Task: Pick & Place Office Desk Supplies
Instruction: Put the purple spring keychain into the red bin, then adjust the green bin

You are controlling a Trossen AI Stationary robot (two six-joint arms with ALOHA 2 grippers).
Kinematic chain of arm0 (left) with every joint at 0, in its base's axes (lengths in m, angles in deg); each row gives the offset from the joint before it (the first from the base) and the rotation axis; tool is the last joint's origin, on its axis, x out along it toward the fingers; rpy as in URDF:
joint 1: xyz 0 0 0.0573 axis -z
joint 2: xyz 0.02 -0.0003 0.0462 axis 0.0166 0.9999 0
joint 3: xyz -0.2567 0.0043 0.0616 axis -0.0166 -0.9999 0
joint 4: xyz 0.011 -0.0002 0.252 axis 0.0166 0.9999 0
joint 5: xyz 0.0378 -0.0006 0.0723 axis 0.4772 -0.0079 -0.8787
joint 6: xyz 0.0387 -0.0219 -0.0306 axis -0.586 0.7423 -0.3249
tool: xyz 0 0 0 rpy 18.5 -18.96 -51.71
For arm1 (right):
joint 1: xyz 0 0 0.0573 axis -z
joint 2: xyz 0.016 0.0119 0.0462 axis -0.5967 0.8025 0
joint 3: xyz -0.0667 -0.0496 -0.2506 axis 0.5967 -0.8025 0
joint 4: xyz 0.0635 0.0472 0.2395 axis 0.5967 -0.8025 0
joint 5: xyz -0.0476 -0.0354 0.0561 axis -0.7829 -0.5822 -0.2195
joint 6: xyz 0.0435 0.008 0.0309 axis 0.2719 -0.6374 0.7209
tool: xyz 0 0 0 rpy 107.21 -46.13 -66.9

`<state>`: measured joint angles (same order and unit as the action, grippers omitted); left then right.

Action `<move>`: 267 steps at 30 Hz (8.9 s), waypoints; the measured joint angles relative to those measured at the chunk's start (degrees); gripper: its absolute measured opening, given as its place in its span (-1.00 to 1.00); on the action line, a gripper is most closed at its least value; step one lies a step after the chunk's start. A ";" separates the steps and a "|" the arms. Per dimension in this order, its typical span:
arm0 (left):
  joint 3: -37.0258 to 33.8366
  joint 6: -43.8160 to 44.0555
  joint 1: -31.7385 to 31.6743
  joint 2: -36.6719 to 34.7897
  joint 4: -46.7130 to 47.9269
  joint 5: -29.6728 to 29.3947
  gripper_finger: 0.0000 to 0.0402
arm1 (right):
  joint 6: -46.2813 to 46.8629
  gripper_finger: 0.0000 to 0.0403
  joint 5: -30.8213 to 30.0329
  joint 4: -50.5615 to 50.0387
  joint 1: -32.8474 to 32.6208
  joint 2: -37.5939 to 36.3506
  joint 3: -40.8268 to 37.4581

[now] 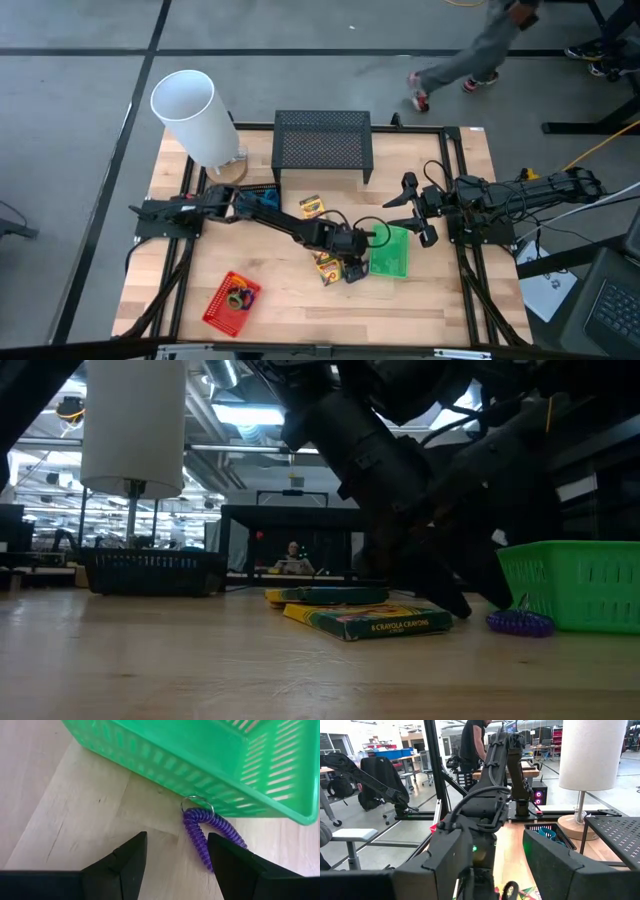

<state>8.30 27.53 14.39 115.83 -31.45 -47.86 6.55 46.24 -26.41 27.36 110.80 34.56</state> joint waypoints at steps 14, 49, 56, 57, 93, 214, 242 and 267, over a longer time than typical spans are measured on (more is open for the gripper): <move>0.08 1.26 1.57 -0.11 2.67 -1.40 0.03 | -0.02 0.06 0.00 0.02 -0.01 0.00 0.00; -0.04 3.30 1.43 1.49 5.21 -6.23 -0.17 | 0.24 0.06 0.00 -0.35 -0.02 0.00 0.00; -0.03 -0.47 1.50 1.60 3.47 -6.88 -0.08 | 0.24 0.06 0.00 -0.46 -0.02 0.00 0.00; 0.00 -0.16 1.31 1.96 3.75 -6.75 -0.08 | 0.24 0.06 0.00 -0.46 -0.02 0.00 0.00; -0.11 -14.08 1.82 -2.84 12.38 1.74 -0.98 | 0.46 0.06 0.01 -1.44 -0.02 0.02 0.00; -71.95 -8.03 41.30 -66.89 -44.82 -42.20 -0.43 | 5.18 0.06 -7.48 10.24 -0.13 0.22 0.00; -72.02 -19.67 -4.63 -67.19 -40.54 -36.41 -0.55 | -3.19 0.06 -48.08 11.73 -0.13 9.25 0.00; -72.02 -17.98 -14.76 -59.95 -39.18 -30.57 -0.53 | 12.06 0.06 -40.48 9.94 4.37 18.37 0.00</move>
<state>-63.72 9.54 -0.37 55.88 -70.63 -78.43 18.61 5.76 -16.46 31.73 129.16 34.56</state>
